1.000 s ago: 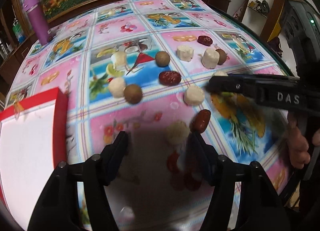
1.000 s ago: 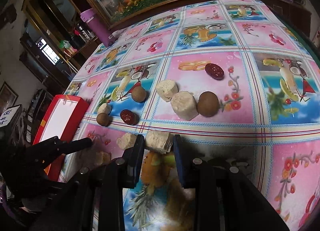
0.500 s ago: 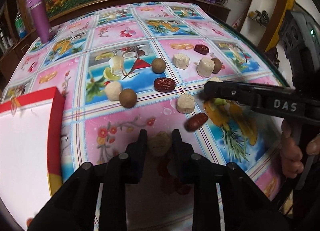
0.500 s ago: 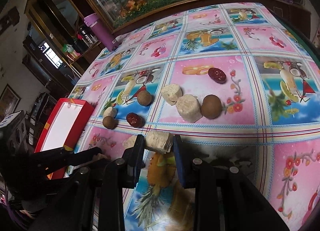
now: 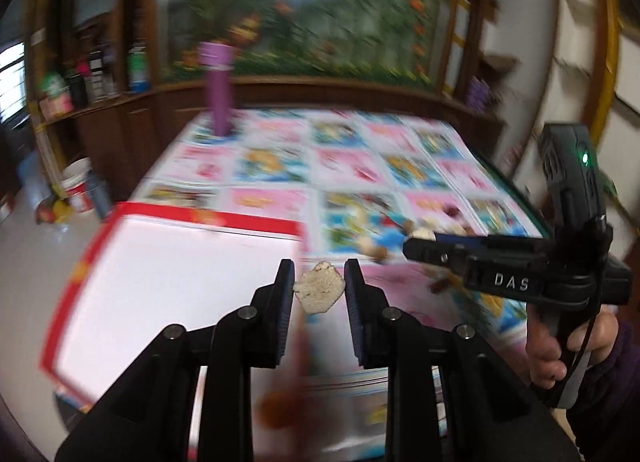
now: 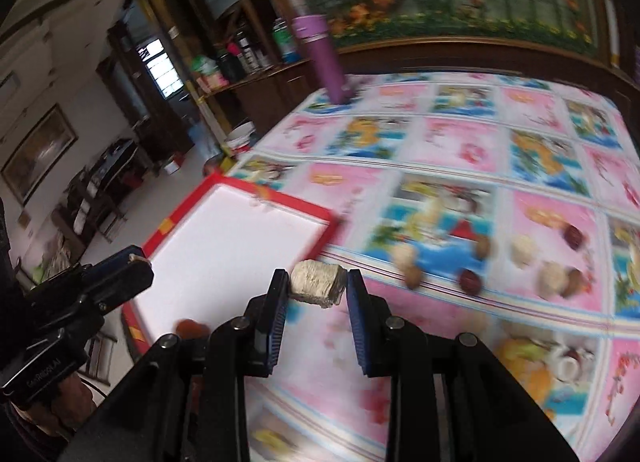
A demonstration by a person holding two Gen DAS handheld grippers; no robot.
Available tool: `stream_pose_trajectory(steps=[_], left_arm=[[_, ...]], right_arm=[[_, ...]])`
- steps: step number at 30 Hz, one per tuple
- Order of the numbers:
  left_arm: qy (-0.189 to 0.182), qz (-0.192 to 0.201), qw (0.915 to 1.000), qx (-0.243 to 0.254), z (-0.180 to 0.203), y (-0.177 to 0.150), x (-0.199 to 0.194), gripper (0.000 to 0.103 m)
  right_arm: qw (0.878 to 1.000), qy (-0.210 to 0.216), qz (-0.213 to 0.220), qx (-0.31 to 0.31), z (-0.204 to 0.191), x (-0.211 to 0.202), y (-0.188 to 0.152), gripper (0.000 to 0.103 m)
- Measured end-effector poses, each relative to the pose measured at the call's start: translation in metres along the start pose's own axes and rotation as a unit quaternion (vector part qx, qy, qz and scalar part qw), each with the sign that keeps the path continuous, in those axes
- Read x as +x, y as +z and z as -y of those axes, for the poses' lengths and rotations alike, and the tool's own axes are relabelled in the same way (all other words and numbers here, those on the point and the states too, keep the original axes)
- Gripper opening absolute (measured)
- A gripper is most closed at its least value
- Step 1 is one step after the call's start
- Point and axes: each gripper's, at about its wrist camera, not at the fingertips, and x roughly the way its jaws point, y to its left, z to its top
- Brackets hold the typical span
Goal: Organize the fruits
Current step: 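Carry both pale cubes over the tray and open both grippers, then move both grippers back over the fruits on the tablecloth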
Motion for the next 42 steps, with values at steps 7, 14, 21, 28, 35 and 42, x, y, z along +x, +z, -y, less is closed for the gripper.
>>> stream_pose_trajectory(steps=[7, 14, 21, 28, 35, 42], left_arm=[[0.108, 0.000, 0.9920, -0.065, -0.093, -0.015, -0.023, 0.027], [0.128, -0.039, 0.9870, -0.089, -0.135, -0.037, 0.003, 0.027], [0.125, -0.057, 0.9858, -0.096, -0.141, -0.051, 0.018, 0.027], [0.125, -0.070, 0.9855, -0.091, -0.135, -0.054, 0.029, 0.027], [0.138, -0.105, 0.9790, -0.107, -0.137, -0.060, 0.037, 0.032], [0.169, -0.064, 0.9797, -0.087, -0.122, -0.056, -0.005, 0.067]], right_arm=[[0.997, 0.040, -0.049, -0.045, -0.099, 0.071, 0.023, 0.028], [0.992, -0.003, -0.113, -0.050, -0.113, 0.125, 0.005, 0.028], [0.988, -0.037, -0.138, -0.054, -0.107, 0.131, -0.010, 0.028], [0.985, -0.044, -0.154, -0.058, -0.107, 0.132, -0.020, 0.029], [0.982, -0.039, -0.174, -0.062, -0.103, 0.121, -0.018, 0.041], [0.993, -0.085, -0.080, -0.034, -0.058, 0.053, 0.033, 0.045]])
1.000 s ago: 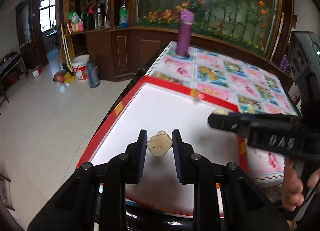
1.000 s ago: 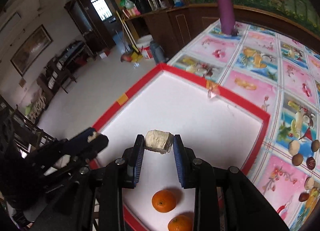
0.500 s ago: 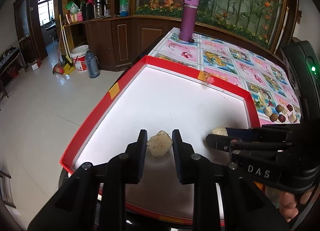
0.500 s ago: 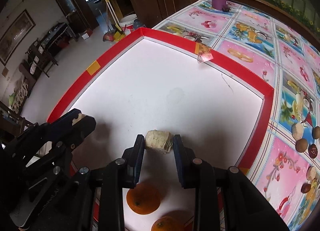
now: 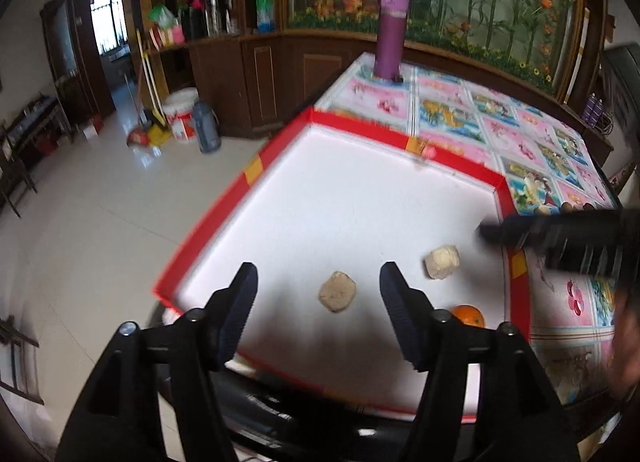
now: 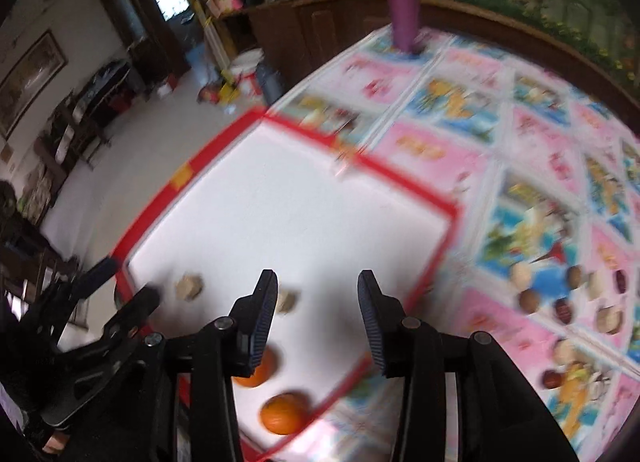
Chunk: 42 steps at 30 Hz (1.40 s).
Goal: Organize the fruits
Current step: 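Move both grippers back over the fruits on the tablecloth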
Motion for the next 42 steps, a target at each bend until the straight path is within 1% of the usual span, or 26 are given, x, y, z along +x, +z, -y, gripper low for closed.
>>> stream_pose_trajectory(steps=[2, 4, 6, 8, 10, 11, 12, 13, 14, 18, 21, 24, 28, 32, 35, 37, 40, 42], left_arm=[[0.000, 0.014, 0.9999, 0.002, 0.000, 0.004, -0.012, 0.070], [-0.007, 0.029, 0.9995, 0.006, 0.005, 0.009, -0.025, 0.073], [-0.020, 0.042, 0.9988, 0.014, 0.015, 0.014, -0.034, 0.075], [-0.034, 0.050, 0.9979, 0.023, 0.027, 0.019, -0.042, 0.076], [-0.050, 0.053, 0.9969, 0.031, 0.041, 0.023, -0.047, 0.076], [-0.056, 0.054, 0.9964, 0.033, 0.046, 0.024, -0.049, 0.076], [-0.064, 0.057, 0.9957, 0.036, 0.054, 0.025, -0.051, 0.077], [-0.073, 0.058, 0.9949, 0.039, 0.063, 0.025, -0.052, 0.082], [-0.083, 0.058, 0.9940, 0.042, 0.072, 0.025, -0.053, 0.084], [-0.125, 0.044, 0.9884, 0.074, 0.114, 0.020, -0.052, 0.085], [-0.140, 0.036, 0.9843, 0.101, 0.144, 0.015, -0.049, 0.085], [-0.158, 0.014, 0.9791, 0.127, 0.175, 0.007, -0.042, 0.085], [-0.165, -0.019, 0.9745, 0.151, 0.207, -0.007, -0.027, 0.085], [-0.165, -0.048, 0.9690, 0.177, 0.236, -0.022, -0.011, 0.085], [-0.166, -0.057, 0.9665, 0.188, 0.249, -0.026, -0.005, 0.085], [-0.168, -0.066, 0.9642, 0.194, 0.257, -0.026, 0.002, 0.085], [-0.178, -0.083, 0.9618, 0.191, 0.264, -0.025, 0.012, 0.085], [-0.181, -0.090, 0.9592, 0.198, 0.271, -0.022, 0.020, 0.084]], right_arm=[[0.999, -0.034, 0.025, 0.031, 0.031, -0.014, 0.014, 0.048], [0.995, -0.061, 0.041, 0.069, 0.067, -0.025, 0.027, 0.048], [0.990, -0.079, 0.055, 0.102, 0.103, -0.041, 0.038, 0.048], [0.986, -0.099, 0.063, 0.121, 0.138, -0.057, 0.043, 0.048], [0.981, -0.110, 0.066, 0.146, 0.170, -0.072, 0.041, 0.048], [0.980, -0.108, 0.065, 0.154, 0.183, -0.079, 0.038, 0.048], [0.979, -0.105, 0.064, 0.162, 0.194, -0.086, 0.034, 0.048], [0.977, -0.108, 0.065, 0.171, 0.206, -0.095, 0.025, 0.048], [0.977, -0.110, 0.067, 0.172, 0.212, -0.102, 0.016, 0.048], [0.978, -0.104, 0.081, 0.159, 0.220, -0.131, -0.037, 0.048], [0.981, -0.099, 0.084, 0.142, 0.223, -0.142, -0.072, 0.048], [0.984, -0.091, 0.086, 0.130, 0.226, -0.150, -0.108, 0.048], [0.985, -0.091, 0.074, 0.125, 0.237, -0.144, -0.143, 0.048], [0.986, -0.086, 0.055, 0.132, 0.250, -0.130, -0.160, 0.048], [0.987, -0.065, 0.046, 0.140, 0.256, -0.119, -0.166, 0.048], [0.988, -0.054, 0.042, 0.136, 0.256, -0.111, -0.165, 0.048], [0.989, -0.053, 0.036, 0.130, 0.258, -0.097, -0.160, 0.048], [0.989, -0.053, 0.032, 0.133, 0.263, -0.087, -0.153, 0.048]])
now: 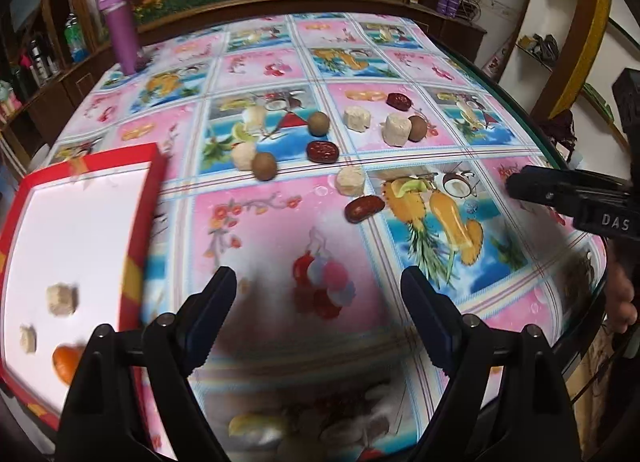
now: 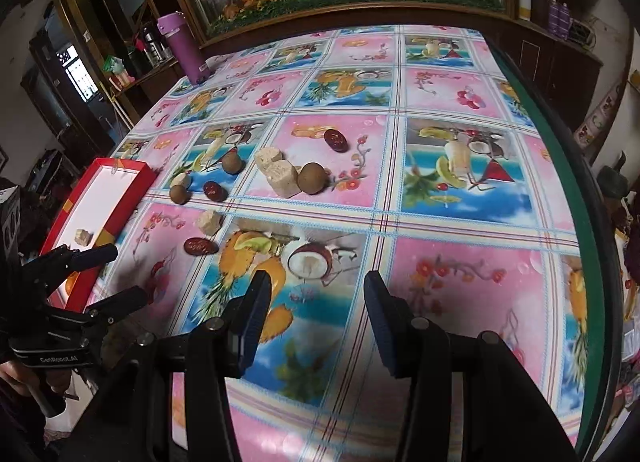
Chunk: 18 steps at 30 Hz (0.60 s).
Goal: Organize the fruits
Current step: 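Move both grippers back over the fruits on the tablecloth, then grasp a red date with the left gripper while the right gripper grasps a brown round fruit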
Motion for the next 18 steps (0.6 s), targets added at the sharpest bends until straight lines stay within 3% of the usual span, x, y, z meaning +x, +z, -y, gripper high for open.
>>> stream_pose_trajectory(steps=[6, 12, 18], left_arm=[[-0.021, -0.020, 0.9996, 0.002, 0.002, 0.019, 0.027, 0.084], [-0.051, -0.028, 0.9982, 0.012, 0.003, 0.029, 0.040, 0.070], [-0.072, -0.031, 0.9967, 0.021, -0.001, 0.033, 0.045, 0.063]], right_arm=[[1.000, -0.005, -0.019, -0.008, -0.003, 0.039, 0.027, 0.048], [1.000, -0.009, -0.027, 0.001, -0.003, 0.066, 0.051, 0.048], [1.000, -0.010, -0.024, 0.000, -0.004, 0.074, 0.060, 0.048]])
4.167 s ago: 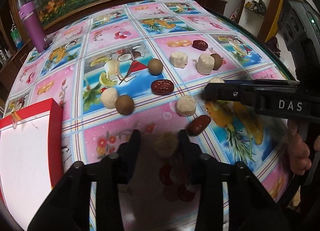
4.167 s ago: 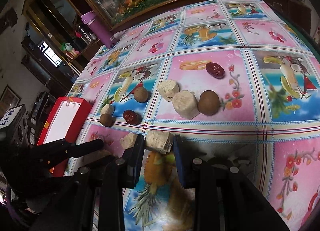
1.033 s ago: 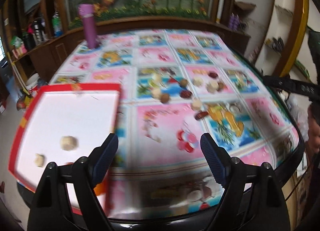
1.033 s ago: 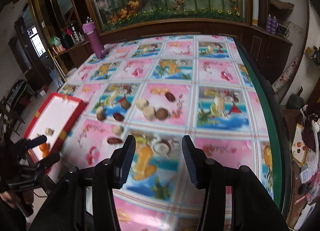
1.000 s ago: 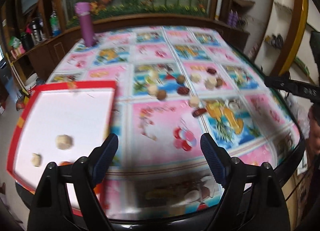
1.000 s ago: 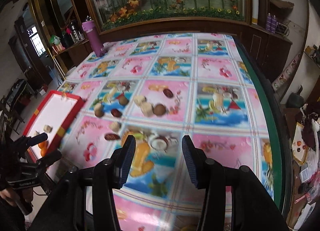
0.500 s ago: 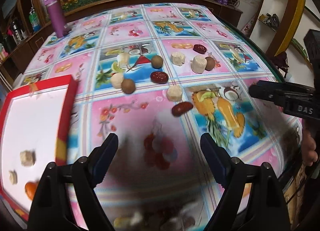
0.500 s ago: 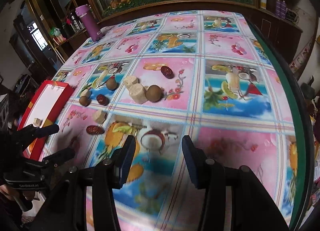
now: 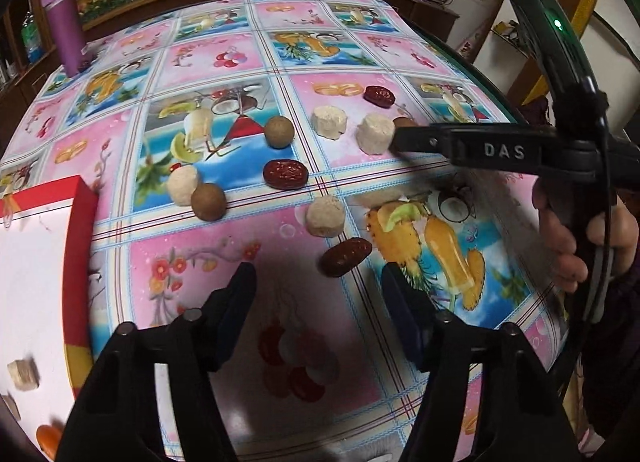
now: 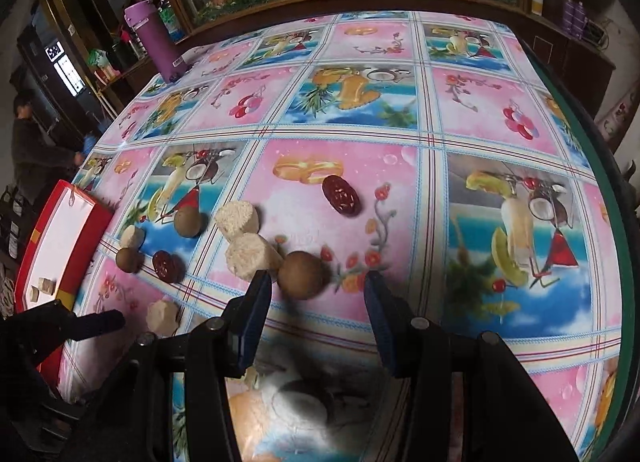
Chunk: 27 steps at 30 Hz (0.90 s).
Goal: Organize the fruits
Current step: 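Grasp a red date with the left gripper while the right gripper grasps a brown round fruit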
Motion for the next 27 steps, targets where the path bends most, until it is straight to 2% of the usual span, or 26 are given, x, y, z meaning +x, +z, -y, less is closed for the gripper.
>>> stream_pose_trajectory(steps=[8, 10, 19, 27], left_arm=[[-0.023, -0.003, 0.9997, 0.005, 0.005, 0.006, 0.006, 0.051], [-0.032, -0.004, 0.9994, 0.011, 0.009, 0.007, 0.008, 0.044], [-0.045, 0.004, 0.9989, 0.017, 0.017, 0.009, 0.012, 0.028], [-0.033, 0.009, 0.9993, 0.017, 0.022, 0.006, 0.012, 0.028]], right_arm=[[1.000, 0.011, 0.015, 0.005, 0.000, 0.003, 0.004, 0.047], [1.000, 0.011, 0.020, 0.005, 0.001, 0.004, 0.004, 0.043], [0.999, 0.021, 0.031, 0.005, 0.007, 0.002, 0.002, 0.033], [1.000, 0.010, 0.026, -0.015, -0.002, 0.001, -0.003, 0.033]])
